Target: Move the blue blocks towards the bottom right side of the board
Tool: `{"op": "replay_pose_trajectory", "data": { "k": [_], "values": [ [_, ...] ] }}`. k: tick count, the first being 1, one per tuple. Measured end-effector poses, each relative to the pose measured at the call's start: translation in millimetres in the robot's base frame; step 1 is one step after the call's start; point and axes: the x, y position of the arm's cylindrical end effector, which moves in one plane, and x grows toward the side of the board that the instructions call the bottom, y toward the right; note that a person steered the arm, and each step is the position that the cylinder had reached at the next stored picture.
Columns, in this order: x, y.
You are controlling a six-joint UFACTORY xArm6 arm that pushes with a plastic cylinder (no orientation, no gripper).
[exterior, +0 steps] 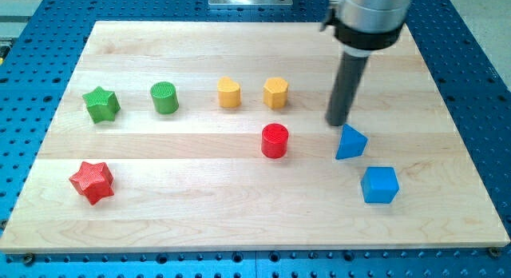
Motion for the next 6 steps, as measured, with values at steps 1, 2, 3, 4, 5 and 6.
{"op": "replay_pose_trajectory", "data": {
  "k": [1, 2, 3, 4, 5, 6],
  "values": [
    [30.5, -7.8],
    [49.1, 27.5],
    [51.4, 42.7],
    [30.1, 20.6],
    [3.7, 44.3],
    [15.7, 115.2]
  ]
}}
